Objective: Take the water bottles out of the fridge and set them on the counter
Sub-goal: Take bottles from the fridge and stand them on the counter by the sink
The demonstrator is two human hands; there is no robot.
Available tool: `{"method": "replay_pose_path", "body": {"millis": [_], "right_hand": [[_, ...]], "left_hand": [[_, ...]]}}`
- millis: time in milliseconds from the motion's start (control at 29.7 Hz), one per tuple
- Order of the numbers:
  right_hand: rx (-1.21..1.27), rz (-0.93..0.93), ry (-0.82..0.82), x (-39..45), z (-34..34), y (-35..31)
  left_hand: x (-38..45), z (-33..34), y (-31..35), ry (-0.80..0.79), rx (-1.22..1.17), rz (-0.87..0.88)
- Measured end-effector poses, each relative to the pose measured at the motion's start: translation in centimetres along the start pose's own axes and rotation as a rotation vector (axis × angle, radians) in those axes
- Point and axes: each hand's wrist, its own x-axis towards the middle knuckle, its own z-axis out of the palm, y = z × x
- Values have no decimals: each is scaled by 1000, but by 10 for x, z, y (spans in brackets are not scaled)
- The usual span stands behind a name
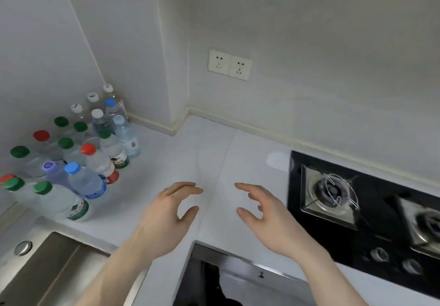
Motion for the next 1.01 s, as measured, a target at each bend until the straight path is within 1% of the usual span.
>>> {"method": "replay_pose_path", "body": {"millis": [169,270,337,540,708,742,776,910,1012], "right_hand": [[22,140,149,-81,-19,29],[81,230,303,-143,-34,50],[96,245,337,-159,-35,57],[171,304,542,-242,-60,88],[211,417,741,-343,-82,132],[199,449,786,-376,-87,146],[184,464,794,-382,-88,150],[165,602,930,-485,-100,194],[152,690,1039,-563,-102,226]], "left_hand": [[-14,40,40,-154,-66,110],[-16,64,86,-275,-44,256],[-14,69,100,-289,-45,289],[-19,110,185,-389,-12,521],[-42,172,272,-507,9,694],[-53,195,297,-524,14,743],[-55,196,301,-524,21,752],[-99,266,378,-620,46,880],[-143,322,433,-695,46,1010]]}}
